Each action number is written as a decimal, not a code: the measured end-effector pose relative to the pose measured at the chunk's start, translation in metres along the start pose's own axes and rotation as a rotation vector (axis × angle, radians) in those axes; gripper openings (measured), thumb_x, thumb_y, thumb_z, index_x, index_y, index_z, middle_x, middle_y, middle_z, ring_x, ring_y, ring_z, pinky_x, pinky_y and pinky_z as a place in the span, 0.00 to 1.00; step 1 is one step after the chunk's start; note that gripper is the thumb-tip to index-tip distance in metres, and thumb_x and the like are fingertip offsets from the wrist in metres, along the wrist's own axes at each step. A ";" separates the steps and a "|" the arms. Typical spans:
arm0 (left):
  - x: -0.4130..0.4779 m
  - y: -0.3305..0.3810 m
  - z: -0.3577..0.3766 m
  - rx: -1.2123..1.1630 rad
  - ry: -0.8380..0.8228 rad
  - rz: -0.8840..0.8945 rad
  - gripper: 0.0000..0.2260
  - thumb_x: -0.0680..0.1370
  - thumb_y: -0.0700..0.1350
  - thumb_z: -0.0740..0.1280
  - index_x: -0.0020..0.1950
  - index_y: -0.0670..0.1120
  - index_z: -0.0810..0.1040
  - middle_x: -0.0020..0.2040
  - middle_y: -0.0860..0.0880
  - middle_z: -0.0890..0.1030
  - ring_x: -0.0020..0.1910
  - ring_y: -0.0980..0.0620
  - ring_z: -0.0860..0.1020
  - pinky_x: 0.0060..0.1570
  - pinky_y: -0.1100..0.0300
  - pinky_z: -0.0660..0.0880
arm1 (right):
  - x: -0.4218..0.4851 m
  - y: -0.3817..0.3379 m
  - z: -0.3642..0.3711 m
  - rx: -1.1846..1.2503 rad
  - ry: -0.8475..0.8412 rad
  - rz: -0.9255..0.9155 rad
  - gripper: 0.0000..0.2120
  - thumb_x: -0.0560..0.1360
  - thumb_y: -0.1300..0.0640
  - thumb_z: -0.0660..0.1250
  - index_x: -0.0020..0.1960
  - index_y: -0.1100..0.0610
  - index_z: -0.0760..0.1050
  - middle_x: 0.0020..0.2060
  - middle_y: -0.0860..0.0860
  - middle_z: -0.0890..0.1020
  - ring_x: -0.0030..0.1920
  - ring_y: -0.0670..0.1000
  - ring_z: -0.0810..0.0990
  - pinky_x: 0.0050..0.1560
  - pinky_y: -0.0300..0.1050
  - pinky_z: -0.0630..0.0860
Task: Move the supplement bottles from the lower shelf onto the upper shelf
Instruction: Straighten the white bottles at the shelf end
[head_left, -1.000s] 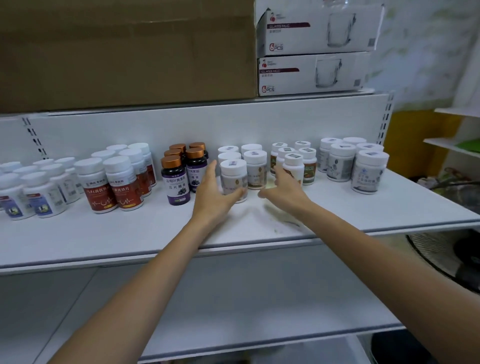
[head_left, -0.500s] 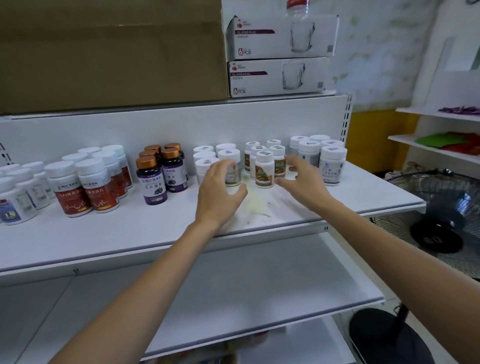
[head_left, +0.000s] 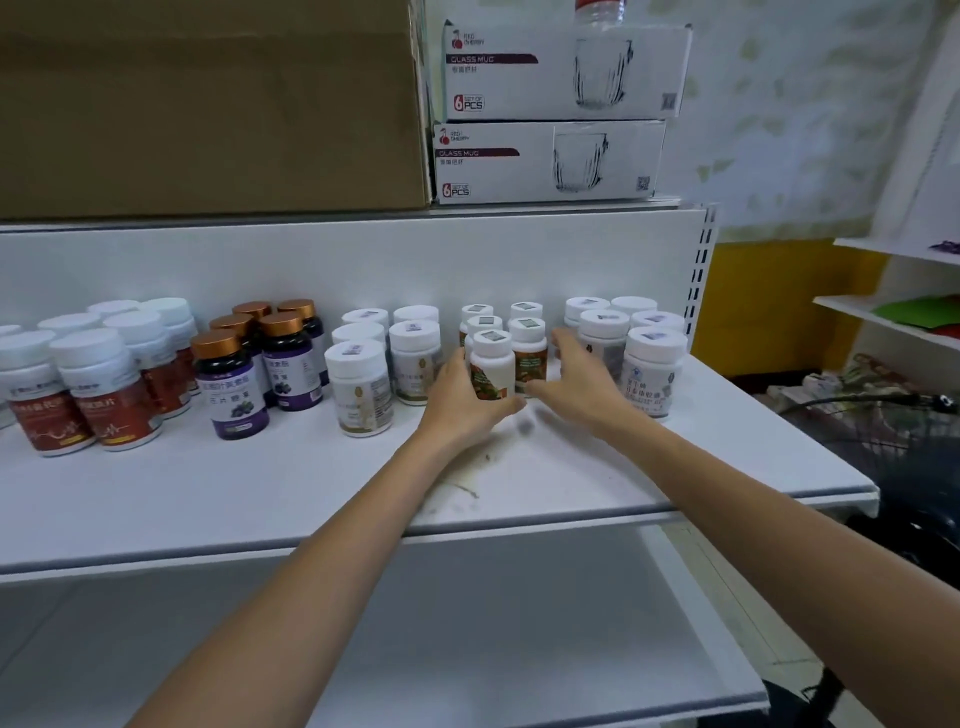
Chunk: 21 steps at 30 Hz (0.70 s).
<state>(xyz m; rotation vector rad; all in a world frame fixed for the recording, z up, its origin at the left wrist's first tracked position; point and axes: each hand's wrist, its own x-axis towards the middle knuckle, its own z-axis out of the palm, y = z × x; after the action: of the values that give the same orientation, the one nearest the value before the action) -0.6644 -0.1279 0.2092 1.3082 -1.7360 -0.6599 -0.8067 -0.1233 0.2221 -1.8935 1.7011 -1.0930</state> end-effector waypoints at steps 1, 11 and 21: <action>0.005 -0.001 0.002 -0.018 0.007 -0.014 0.30 0.67 0.43 0.76 0.65 0.45 0.67 0.62 0.49 0.76 0.53 0.55 0.73 0.49 0.63 0.67 | 0.004 0.001 0.001 0.010 -0.012 -0.029 0.25 0.71 0.63 0.68 0.66 0.60 0.65 0.59 0.54 0.74 0.55 0.49 0.70 0.43 0.33 0.60; 0.033 -0.010 0.011 -0.123 -0.028 -0.027 0.39 0.64 0.39 0.77 0.69 0.49 0.61 0.62 0.52 0.74 0.59 0.55 0.74 0.54 0.63 0.70 | 0.039 0.013 0.010 0.191 -0.089 0.015 0.26 0.62 0.61 0.73 0.57 0.51 0.67 0.48 0.45 0.78 0.49 0.45 0.77 0.48 0.42 0.74; 0.045 -0.014 0.014 -0.273 -0.061 0.001 0.43 0.51 0.48 0.75 0.66 0.48 0.66 0.58 0.53 0.78 0.51 0.61 0.78 0.49 0.69 0.74 | 0.051 0.021 0.016 0.267 -0.092 -0.032 0.22 0.62 0.65 0.70 0.53 0.50 0.77 0.48 0.49 0.84 0.51 0.50 0.82 0.55 0.55 0.78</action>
<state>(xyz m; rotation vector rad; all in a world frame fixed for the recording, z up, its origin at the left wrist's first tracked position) -0.6740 -0.1758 0.2042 1.1079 -1.6281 -0.9093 -0.8101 -0.1798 0.2127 -1.7782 1.4029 -1.1622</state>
